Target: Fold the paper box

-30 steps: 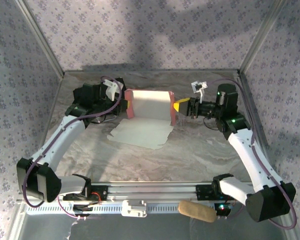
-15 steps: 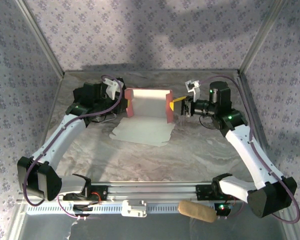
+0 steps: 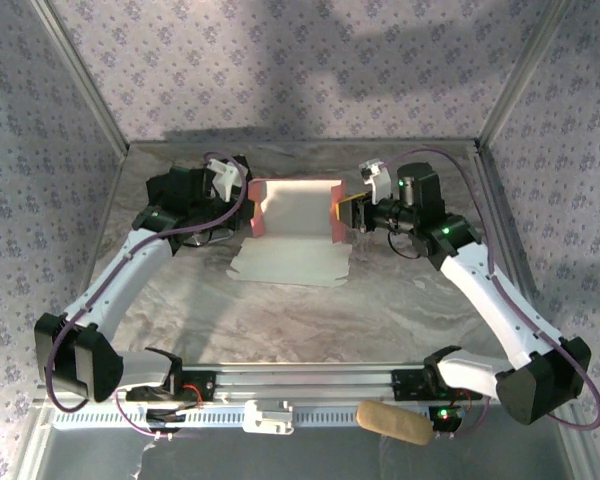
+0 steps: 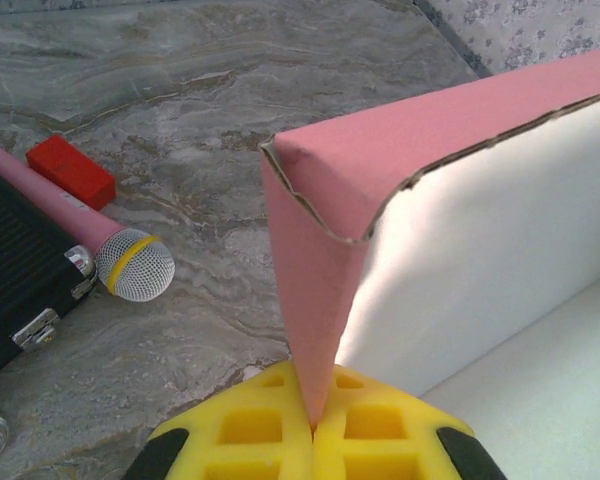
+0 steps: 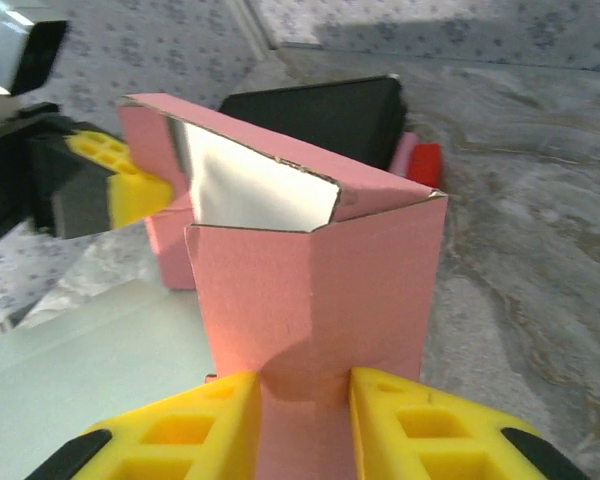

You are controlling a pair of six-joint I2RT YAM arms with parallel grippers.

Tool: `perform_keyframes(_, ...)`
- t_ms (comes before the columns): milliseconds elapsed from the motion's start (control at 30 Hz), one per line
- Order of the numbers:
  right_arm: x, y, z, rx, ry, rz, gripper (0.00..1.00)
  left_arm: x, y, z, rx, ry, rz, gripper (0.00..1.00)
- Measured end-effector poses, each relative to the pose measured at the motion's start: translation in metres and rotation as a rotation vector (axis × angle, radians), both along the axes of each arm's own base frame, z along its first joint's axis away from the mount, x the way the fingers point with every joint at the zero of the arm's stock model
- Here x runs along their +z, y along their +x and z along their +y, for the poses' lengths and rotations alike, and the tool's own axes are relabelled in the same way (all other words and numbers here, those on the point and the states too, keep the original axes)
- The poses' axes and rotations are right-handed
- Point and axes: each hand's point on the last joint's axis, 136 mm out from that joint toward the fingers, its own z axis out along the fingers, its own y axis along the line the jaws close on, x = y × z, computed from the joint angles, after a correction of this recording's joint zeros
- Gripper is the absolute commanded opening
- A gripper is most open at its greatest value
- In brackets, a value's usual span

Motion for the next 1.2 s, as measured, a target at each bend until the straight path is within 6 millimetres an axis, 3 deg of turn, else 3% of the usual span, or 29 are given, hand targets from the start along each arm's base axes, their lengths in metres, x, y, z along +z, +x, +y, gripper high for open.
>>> perform_keyframes(367,-0.015,0.022,-0.015,-0.135,-0.101,-0.023,0.35,0.009,-0.007,-0.002,-0.012,-0.008,-0.022,0.00)
perform_keyframes(800,-0.034,0.036,-0.008,-0.123,-0.112,0.012,0.33,0.009,-0.007,-0.002,-0.017,-0.002,-0.029,0.00)
perform_keyframes(1200,-0.048,0.045,-0.007,-0.151,-0.158,0.015,0.00,0.007,-0.006,0.001,-0.005,0.016,-0.029,0.00)
